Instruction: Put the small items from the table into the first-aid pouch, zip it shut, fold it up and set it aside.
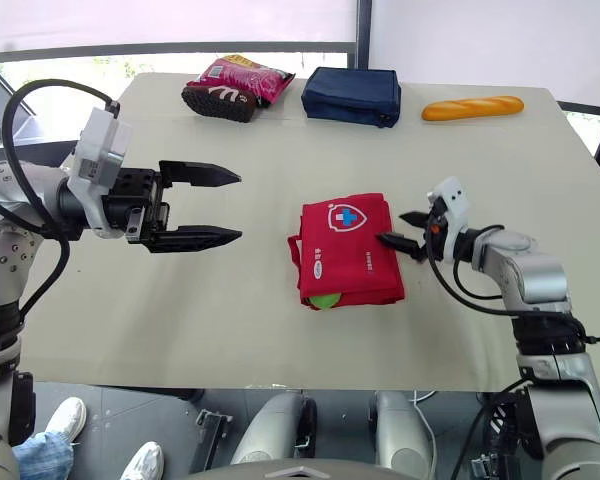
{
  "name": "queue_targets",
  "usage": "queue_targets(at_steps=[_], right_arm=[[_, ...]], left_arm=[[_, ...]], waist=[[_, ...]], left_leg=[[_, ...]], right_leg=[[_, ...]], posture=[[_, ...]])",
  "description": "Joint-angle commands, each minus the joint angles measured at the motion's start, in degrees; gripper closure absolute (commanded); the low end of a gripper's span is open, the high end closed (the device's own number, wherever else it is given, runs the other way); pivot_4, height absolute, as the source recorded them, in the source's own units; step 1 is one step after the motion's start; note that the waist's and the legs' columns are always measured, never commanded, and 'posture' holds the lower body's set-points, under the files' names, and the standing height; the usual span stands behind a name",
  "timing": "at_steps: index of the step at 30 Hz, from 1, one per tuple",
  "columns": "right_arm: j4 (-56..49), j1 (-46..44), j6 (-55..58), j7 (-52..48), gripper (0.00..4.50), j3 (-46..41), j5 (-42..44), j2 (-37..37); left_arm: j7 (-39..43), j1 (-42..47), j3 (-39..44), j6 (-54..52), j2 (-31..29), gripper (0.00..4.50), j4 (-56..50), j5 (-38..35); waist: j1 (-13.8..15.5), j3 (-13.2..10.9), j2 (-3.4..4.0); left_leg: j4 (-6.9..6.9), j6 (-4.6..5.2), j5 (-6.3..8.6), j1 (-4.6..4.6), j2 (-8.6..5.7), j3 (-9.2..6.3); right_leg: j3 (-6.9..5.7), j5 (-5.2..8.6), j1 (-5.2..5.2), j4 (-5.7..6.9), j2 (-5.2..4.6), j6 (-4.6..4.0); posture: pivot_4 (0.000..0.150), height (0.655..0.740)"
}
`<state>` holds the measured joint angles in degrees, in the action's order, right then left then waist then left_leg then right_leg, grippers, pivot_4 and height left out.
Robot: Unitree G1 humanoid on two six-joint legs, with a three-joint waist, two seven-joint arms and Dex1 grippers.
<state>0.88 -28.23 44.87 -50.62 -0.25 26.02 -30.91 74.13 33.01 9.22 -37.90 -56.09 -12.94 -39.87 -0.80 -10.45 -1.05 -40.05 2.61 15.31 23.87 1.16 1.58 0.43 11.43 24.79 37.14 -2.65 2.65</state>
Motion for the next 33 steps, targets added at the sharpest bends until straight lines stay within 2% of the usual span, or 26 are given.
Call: queue_targets(at_steps=[1,3,5,7,9,11,14,18,24,29,33], right_arm=[[-4.81,1.54,5.07,0.6,0.01,1.25,2.13,-0.42],[-5.14,2.16,6.52,1.81,0.01,1.56,2.43,0.54],[-5.12,2.38,7.81,2.55,0.52,1.5,3.39,1.81],[-5.22,2.38,8.42,2.84,1.27,1.31,3.99,2.39],[-4.87,1.83,9.04,3.89,2.21,-0.05,5.03,3.42],[-4.1,0.99,9.53,5.36,3.48,-2.09,6.09,4.55],[-1.59,-0.96,9.18,8.33,4.48,-6.51,7.55,5.92],[4.44,-5.15,5.77,14.92,4.48,-13.35,7.97,7.64],[22.7,-15.95,-9.86,36.04,4.48,-27.47,5.32,10.4],[33.63,-20.62,-22.24,50.88,4.48,-32.56,2.05,12.98],[35.47,-20.88,-27.16,58.26,4.48,-34.51,1.69,15.19]], left_arm=[[0.94,-0.18,2.56,1.06,-1.57,0.0,-1.71,-1.22],[1.61,-0.38,2.39,1.14,-1.86,0.0,-1.92,-1.29],[1.7,-0.39,2.08,1.29,-1.71,0.0,-2.01,-1.42],[1.61,-0.39,1.89,1.43,-1.57,0.0,-2.06,-1.47],[1.62,-0.39,1.8,1.52,-1.51,0.0,-2.11,-1.58],[1.57,-0.42,1.77,1.56,-1.4,0.0,-2.26,-1.71],[1.19,-0.2,1.78,1.83,-0.85,0.0,-2.3,-1.8],[-0.29,0.78,1.97,2.23,0.45,0.0,-1.98,-1.87],[-5.35,4.51,1.91,3.15,3.9,0.0,-0.64,-0.94],[-8.62,7.15,0.88,3.55,6.59,0.0,-0.05,-0.15],[-8.84,7.49,0.65,3.33,6.84,0.0,-0.52,-0.54]], waist=[[-0.03,0.0,0.0],[0.0,0.01,-0.01],[0.0,0.01,-0.01],[-0.07,0.01,-0.01],[-0.07,0.01,-0.02],[-0.08,0.01,-0.02],[-0.08,0.01,-0.01],[0.11,0.0,-0.01],[0.24,-0.02,0.02],[-0.3,-0.02,0.02],[-0.86,-0.02,0.02]], left_leg=[[0.0,0.0,0.0,-0.03,0.01,0.04],[0.0,0.0,0.0,-0.04,0.02,0.04],[0.0,0.0,0.0,-0.04,0.02,0.04],[0.0,0.0,0.0,-0.04,0.02,0.04],[0.0,0.0,0.0,-0.04,0.03,0.05],[0.0,0.0,0.0,-0.05,0.05,0.06],[0.0,0.0,0.0,-0.06,0.05,0.06],[0.0,0.0,0.0,-0.03,0.04,0.09],[0.0,0.0,0.0,0.04,-0.08,0.06],[0.18,-0.02,-0.01,0.05,-0.14,0.11],[0.56,-0.05,-0.04,-0.02,-0.13,0.42]], right_leg=[[0.02,0.05,0.0,0.0,0.0,-0.02],[0.02,0.12,-0.01,0.0,0.0,0.05],[0.01,0.13,-0.01,0.0,0.01,0.05],[0.01,0.11,0.0,0.0,0.01,0.04],[0.02,0.1,0.0,0.0,0.01,0.06],[0.02,0.11,0.0,0.0,0.02,0.06],[0.02,0.11,0.0,0.0,0.03,0.06],[0.06,0.04,0.02,0.0,0.03,-0.01],[0.08,-0.06,0.02,-0.02,-0.02,0.06],[0.16,-0.06,0.1,-0.05,0.0,0.05],[0.49,-0.07,0.32,-0.07,-0.01,0.04]], posture=[[0.15,0.7164],[0.15,0.7164],[0.15,0.7164],[0.15,0.7164],[0.15,0.7164],[0.15,0.7164],[0.15,0.7164],[0.15,0.7164],[0.15,0.7164],[0.15,0.7164],[0.15,0.7164]])
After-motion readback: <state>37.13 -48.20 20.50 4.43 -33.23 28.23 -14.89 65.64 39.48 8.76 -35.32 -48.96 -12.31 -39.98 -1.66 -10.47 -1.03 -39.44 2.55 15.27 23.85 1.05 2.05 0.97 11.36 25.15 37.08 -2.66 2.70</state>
